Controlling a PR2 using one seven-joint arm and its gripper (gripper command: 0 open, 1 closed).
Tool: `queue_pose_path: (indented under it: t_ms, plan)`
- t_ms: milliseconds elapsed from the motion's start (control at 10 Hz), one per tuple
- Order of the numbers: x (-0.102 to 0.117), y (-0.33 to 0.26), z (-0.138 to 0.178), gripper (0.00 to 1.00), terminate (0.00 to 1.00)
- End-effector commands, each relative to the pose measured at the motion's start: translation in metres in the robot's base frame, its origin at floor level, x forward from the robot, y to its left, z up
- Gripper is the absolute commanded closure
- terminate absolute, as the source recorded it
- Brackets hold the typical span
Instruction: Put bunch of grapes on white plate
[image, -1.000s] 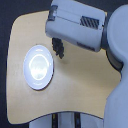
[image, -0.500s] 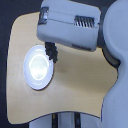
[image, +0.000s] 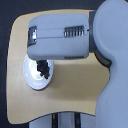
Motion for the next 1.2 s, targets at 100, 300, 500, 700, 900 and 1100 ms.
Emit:
queue_pose_path:
  t_ms: [100,300,500,700,900,1100]
  plan:
    - [-0.029,0.044,-0.041,1.00,0.00]
    - [-0.037,0.053,-0.054,1.00,0.00]
    - [-0.047,0.062,-0.069,1.00,0.00]
    - [-0.041,0.058,-0.076,1.00,0.00]
    - [-0.032,0.051,-0.089,1.00,0.00]
    - [-0.027,0.048,-0.102,1.00,0.00]
